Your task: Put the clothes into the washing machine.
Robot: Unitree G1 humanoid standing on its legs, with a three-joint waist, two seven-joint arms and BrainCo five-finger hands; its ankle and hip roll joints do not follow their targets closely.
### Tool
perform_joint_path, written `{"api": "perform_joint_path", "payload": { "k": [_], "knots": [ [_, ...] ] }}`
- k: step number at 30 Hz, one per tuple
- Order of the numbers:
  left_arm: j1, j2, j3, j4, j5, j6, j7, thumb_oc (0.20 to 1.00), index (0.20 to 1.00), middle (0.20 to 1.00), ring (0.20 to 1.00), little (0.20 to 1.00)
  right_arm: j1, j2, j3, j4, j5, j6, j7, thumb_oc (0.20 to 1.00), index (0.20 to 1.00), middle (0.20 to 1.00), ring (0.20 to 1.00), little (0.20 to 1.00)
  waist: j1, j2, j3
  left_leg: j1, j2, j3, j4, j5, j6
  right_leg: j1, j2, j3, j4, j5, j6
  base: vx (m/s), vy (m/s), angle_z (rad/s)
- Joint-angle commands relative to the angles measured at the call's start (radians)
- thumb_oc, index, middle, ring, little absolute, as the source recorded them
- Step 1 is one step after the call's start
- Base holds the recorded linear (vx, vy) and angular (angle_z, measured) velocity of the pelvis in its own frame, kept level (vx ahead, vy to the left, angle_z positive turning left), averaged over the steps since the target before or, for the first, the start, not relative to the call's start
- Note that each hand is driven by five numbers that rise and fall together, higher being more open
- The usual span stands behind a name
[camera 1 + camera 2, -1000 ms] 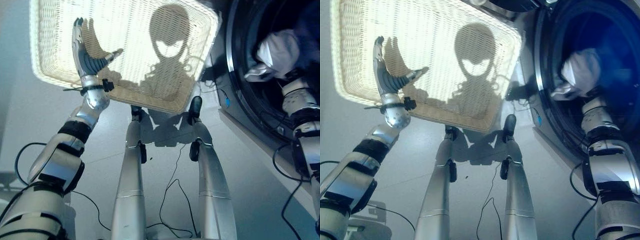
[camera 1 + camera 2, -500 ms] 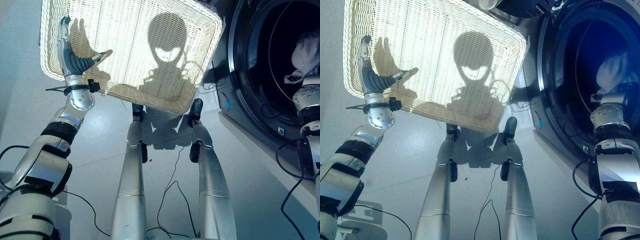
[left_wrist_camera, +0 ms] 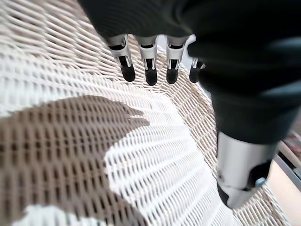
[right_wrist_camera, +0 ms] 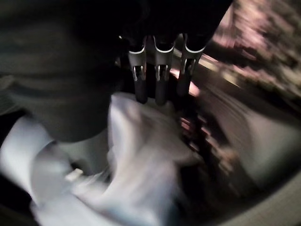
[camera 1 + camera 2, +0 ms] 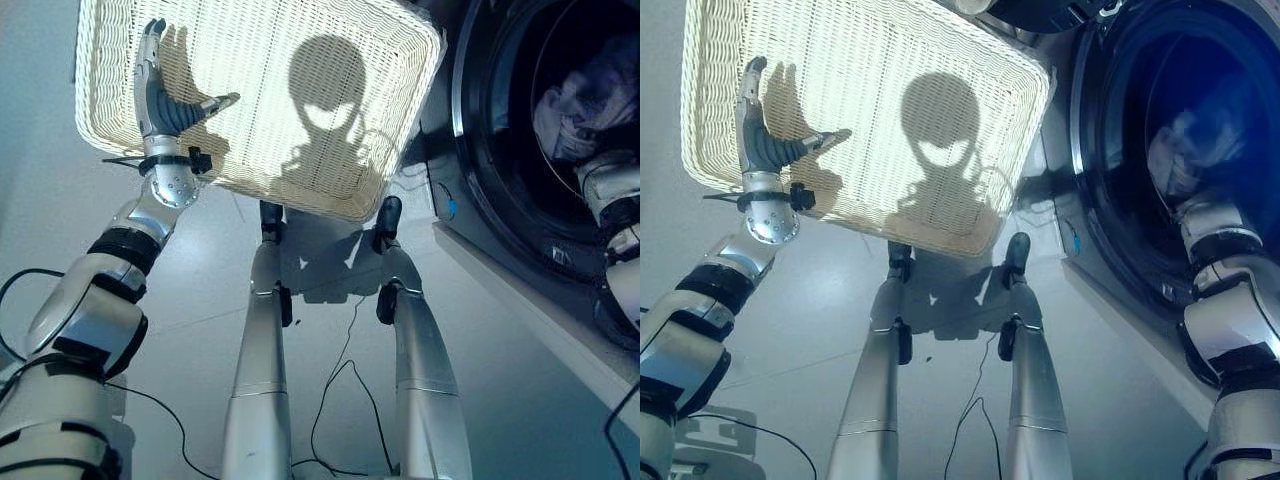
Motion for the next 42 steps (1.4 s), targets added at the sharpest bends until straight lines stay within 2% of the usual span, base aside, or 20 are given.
{"api": "perform_joint_path", "payload": {
  "k": [1, 3, 5, 8, 10, 11, 14, 15, 17, 20, 21, 22, 25, 27, 35, 37, 40, 41, 42],
  "knots": [
    [-0.018, 0.0, 0.041, 0.006, -0.015, -0.017, 0.019, 1.0, 1.0, 1.0, 1.0, 1.0, -0.101, -0.169, 0.097, -0.007, -0.173, 0.142, -0.047, 1.0, 1.0, 1.0, 1.0, 1.0, 0.012, -0.017, -0.02, 0.04, -0.014, -0.027, 0.093, -0.141, 0.032, 0.054, 0.041, -0.059, -0.009, 0.026, 0.035, 0.0, 0.0, 0.0],
    [-0.015, 0.0, 0.046, -0.002, -0.014, -0.012, 0.02, 1.0, 1.0, 1.0, 1.0, 1.0, -0.107, -0.172, 0.108, -0.017, -0.208, 0.164, -0.031, 1.0, 1.0, 1.0, 1.0, 1.0, 0.011, -0.016, -0.02, 0.04, -0.013, -0.024, 0.092, -0.142, 0.033, 0.054, 0.04, -0.059, -0.008, 0.024, 0.035, 0.0, 0.007, 0.02],
    [-0.016, -0.003, 0.047, -0.004, -0.014, -0.013, 0.02, 1.0, 1.0, 1.0, 1.0, 1.0, -0.105, -0.167, 0.122, -0.035, -0.207, 0.183, -0.061, 1.0, 1.0, 1.0, 1.0, 1.0, 0.011, -0.013, -0.02, 0.037, -0.012, -0.023, 0.093, -0.141, 0.033, 0.051, 0.035, -0.06, -0.006, 0.022, 0.036, 0.0, 0.02, 0.05],
    [-0.02, -0.011, 0.048, -0.004, -0.012, -0.007, 0.028, 1.0, 1.0, 1.0, 1.0, 1.0, -0.101, -0.16, 0.11, -0.063, -0.143, 0.155, -0.143, 1.0, 1.0, 1.0, 1.0, 1.0, 0.008, -0.011, -0.02, 0.035, -0.011, -0.021, 0.092, -0.143, 0.032, 0.047, 0.036, -0.057, -0.003, 0.018, 0.036, 0.0, 0.015, 0.0],
    [-0.013, -0.017, 0.057, -0.009, -0.007, -0.005, 0.036, 1.0, 1.0, 1.0, 1.0, 1.0, -0.085, -0.155, 0.075, -0.096, -0.079, 0.113, -0.206, 1.0, 1.0, 1.0, 1.0, 1.0, 0.005, -0.01, -0.02, 0.031, -0.01, -0.019, 0.093, -0.144, 0.031, 0.042, 0.036, -0.054, -0.002, 0.016, 0.037, 0.0, 0.044, -0.01],
    [-0.01, -0.022, 0.064, -0.012, -0.002, -0.001, 0.042, 1.0, 1.0, 1.0, 1.0, 1.0, -0.07, -0.15, 0.042, -0.134, -0.037, 0.053, -0.279, 1.0, 1.0, 1.0, 1.0, 1.0, 0.001, -0.008, -0.02, 0.029, -0.009, -0.017, 0.093, -0.147, 0.03, 0.038, 0.036, -0.05, 0.0, 0.014, 0.037, 0.0, 0.044, -0.01],
    [0.026, -0.029, 0.096, -0.033, 0.014, 0.0, 0.056, 1.0, 1.0, 1.0, 1.0, 1.0, -0.004, -0.142, -0.059, -0.291, -0.031, -0.023, -0.398, 1.0, 1.0, 1.0, 1.0, 1.0, -0.01, -0.008, -0.02, 0.026, -0.009, -0.012, 0.099, -0.154, 0.025, 0.032, 0.039, -0.041, 0.002, 0.009, 0.04, 0.0, 0.049, -0.02],
    [0.026, -0.029, 0.095, -0.034, 0.014, 0.0, 0.057, 1.0, 1.0, 1.0, 1.0, 1.0, -0.001, -0.142, -0.062, -0.293, -0.032, -0.022, -0.399, 1.0, 1.0, 1.0, 1.0, 1.0, -0.009, -0.008, -0.02, 0.026, -0.009, -0.012, 0.099, -0.154, 0.025, 0.032, 0.039, -0.041, 0.002, 0.009, 0.041, 0.0, 0.038, -0.03],
    [0.054, -0.049, 0.127, -0.057, 0.043, 0.013, 0.071, 1.0, 1.0, 1.0, 1.0, 1.0, 0.075, -0.121, -0.134, -0.425, -0.04, -0.073, -0.432, 1.0, 1.0, 1.0, 1.0, 1.0, -0.02, -0.008, -0.02, 0.023, -0.008, -0.007, 0.1, -0.157, 0.023, 0.025, 0.039, -0.036, 0.007, 0.005, 0.041, 0.0, 0.04, -0.03],
    [0.055, -0.049, 0.126, -0.058, 0.044, 0.014, 0.072, 1.0, 1.0, 1.0, 1.0, 1.0, 0.081, -0.122, -0.139, -0.429, -0.041, -0.072, -0.433, 1.0, 1.0, 1.0, 1.0, 1.0, -0.019, -0.009, -0.02, 0.024, -0.008, -0.007, 0.1, -0.157, 0.023, 0.025, 0.039, -0.035, 0.007, 0.005, 0.041, 0.0, 0.0, 0.0],
    [0.063, -0.06, 0.139, -0.061, 0.052, 0.015, 0.077, 1.0, 1.0, 1.0, 1.0, 1.0, 0.141, -0.106, -0.183, -0.498, -0.076, -0.107, -0.424, 1.0, 1.0, 1.0, 1.0, 1.0, -0.027, -0.007, -0.02, 0.024, -0.008, -0.003, 0.098, -0.158, 0.022, 0.022, 0.039, -0.03, 0.007, 0.002, 0.042, -0.01, 0.064, -0.03],
    [0.068, -0.083, 0.153, -0.066, 0.074, 0.023, 0.085, 1.0, 1.0, 1.0, 1.0, 1.0, 0.228, -0.063, -0.244, -0.59, -0.146, -0.129, -0.373, 1.0, 1.0, 1.0, 1.0, 1.0, -0.035, -0.006, -0.02, 0.027, -0.009, 0.003, 0.095, -0.159, 0.021, 0.019, 0.039, -0.024, 0.007, 0.0, 0.043, -0.01, 0.068, -0.02],
    [0.071, -0.095, 0.155, -0.067, 0.087, 0.025, 0.09, 1.0, 1.0, 1.0, 1.0, 1.0, 0.266, -0.04, -0.263, -0.621, -0.188, -0.138, -0.333, 1.0, 1.0, 1.0, 1.0, 1.0, -0.038, -0.004, -0.02, 0.032, -0.009, 0.007, 0.09, -0.159, 0.019, 0.021, 0.039, -0.021, 0.003, 0.0, 0.043, 0.0, 0.016, 0.0],
    [0.086, -0.109, 0.166, -0.076, 0.107, 0.026, 0.1, 1.0, 1.0, 1.0, 1.0, 1.0, 0.336, -0.007, -0.282, -0.676, -0.25, -0.163, -0.259, 1.0, 1.0, 1.0, 1.0, 1.0, -0.042, 0.001, -0.02, 0.032, -0.011, 0.014, 0.091, -0.159, 0.018, 0.018, 0.035, -0.018, 0.003, 0.001, 0.045, -0.01, 0.025, -0.04],
    [0.118, -0.136, 0.198, -0.1, 0.145, 0.039, 0.123, 1.0, 1.0, 1.0, 1.0, 1.0, 0.495, 0.069, -0.331, -0.823, -0.376, -0.263, -0.136, 1.0, 1.0, 1.0, 1.0, 1.0, -0.06, -0.001, -0.02, 0.047, -0.007, 0.03, 0.087, -0.155, 0.016, 0.021, 0.036, -0.006, 0.007, 0.005, 0.049, 0.0, 0.007, -0.02],
    [0.12, -0.137, 0.198, -0.101, 0.147, 0.04, 0.125, 1.0, 1.0, 1.0, 1.0, 1.0, 0.5, 0.071, -0.333, -0.827, -0.379, -0.265, -0.135, 1.0, 1.0, 1.0, 1.0, 1.0, -0.06, -0.002, -0.02, 0.048, -0.007, 0.031, 0.087, -0.155, 0.016, 0.022, 0.036, -0.006, 0.006, 0.005, 0.049, 0.0, 0.0, 0.0],
    [0.142, -0.15, 0.213, -0.117, 0.163, 0.043, 0.136, 1.0, 1.0, 1.0, 1.0, 1.0, 0.554, 0.095, -0.348, -0.886, -0.456, -0.289, -0.11, 1.0, 1.0, 1.0, 1.0, 1.0, -0.067, -0.003, -0.02, 0.055, -0.005, 0.037, 0.085, -0.154, 0.017, 0.026, 0.038, 0.0, 0.007, 0.004, 0.05, -0.01, 0.012, -0.01],
    [0.169, -0.172, 0.228, -0.136, 0.189, 0.051, 0.145, 1.0, 1.0, 1.0, 1.0, 1.0, 0.612, 0.126, -0.355, -0.955, -0.569, -0.315, -0.078, 1.0, 1.0, 1.0, 1.0, 1.0, -0.074, -0.003, -0.02, 0.071, -0.004, 0.044, 0.083, -0.153, 0.018, 0.038, 0.04, 0.007, 0.007, 0.003, 0.052, -0.02, 0.024, -0.04],
    [0.174, -0.176, 0.231, -0.138, 0.194, 0.053, 0.146, 1.0, 1.0, 1.0, 1.0, 1.0, 0.622, 0.131, -0.354, -0.965, -0.592, -0.319, -0.076, 1.0, 1.0, 1.0, 1.0, 1.0, -0.075, -0.003, -0.02, 0.074, -0.004, 0.046, 0.082, -0.153, 0.018, 0.04, 0.041, 0.008, 0.006, 0.003, 0.052, -0.03, 0.03, -0.05]
  ]
}}
